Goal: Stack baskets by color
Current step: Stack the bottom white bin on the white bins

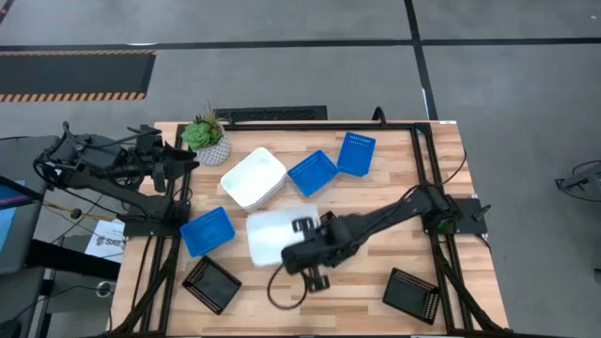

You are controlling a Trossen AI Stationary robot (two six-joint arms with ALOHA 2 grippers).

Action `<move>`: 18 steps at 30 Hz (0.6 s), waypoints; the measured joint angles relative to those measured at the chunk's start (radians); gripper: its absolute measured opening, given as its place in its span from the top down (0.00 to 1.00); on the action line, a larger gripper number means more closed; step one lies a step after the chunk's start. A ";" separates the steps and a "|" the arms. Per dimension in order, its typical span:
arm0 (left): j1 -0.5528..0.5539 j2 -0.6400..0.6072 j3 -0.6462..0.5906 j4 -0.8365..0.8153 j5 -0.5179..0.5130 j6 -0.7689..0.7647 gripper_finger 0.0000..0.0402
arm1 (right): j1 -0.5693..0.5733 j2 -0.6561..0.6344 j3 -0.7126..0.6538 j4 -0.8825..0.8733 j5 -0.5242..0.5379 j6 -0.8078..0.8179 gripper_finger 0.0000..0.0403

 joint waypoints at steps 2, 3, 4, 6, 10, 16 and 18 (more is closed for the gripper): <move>0.000 0.000 0.000 -0.005 0.000 0.000 0.44 | -0.025 -0.031 0.000 -0.027 0.020 -0.037 1.00; 0.000 0.000 0.000 -0.009 0.000 0.000 0.44 | -0.041 -0.042 0.000 -0.027 0.021 -0.055 1.00; 0.000 0.000 0.000 -0.014 0.000 0.000 0.44 | -0.058 -0.050 0.000 -0.029 0.022 -0.073 1.00; 0.000 0.000 0.000 -0.021 0.000 0.003 0.44 | -0.099 -0.059 0.000 -0.037 0.022 -0.117 1.00; 0.000 0.000 0.000 -0.029 -0.001 0.024 0.44 | -0.192 -0.055 0.000 -0.038 0.023 -0.250 1.00; 0.000 0.000 0.000 -0.046 -0.001 0.024 0.44 | -0.318 -0.013 -0.001 -0.006 0.078 -0.533 1.00; 0.000 0.000 0.000 -0.053 -0.002 0.024 0.44 | -0.354 0.005 0.001 0.040 0.090 -0.620 1.00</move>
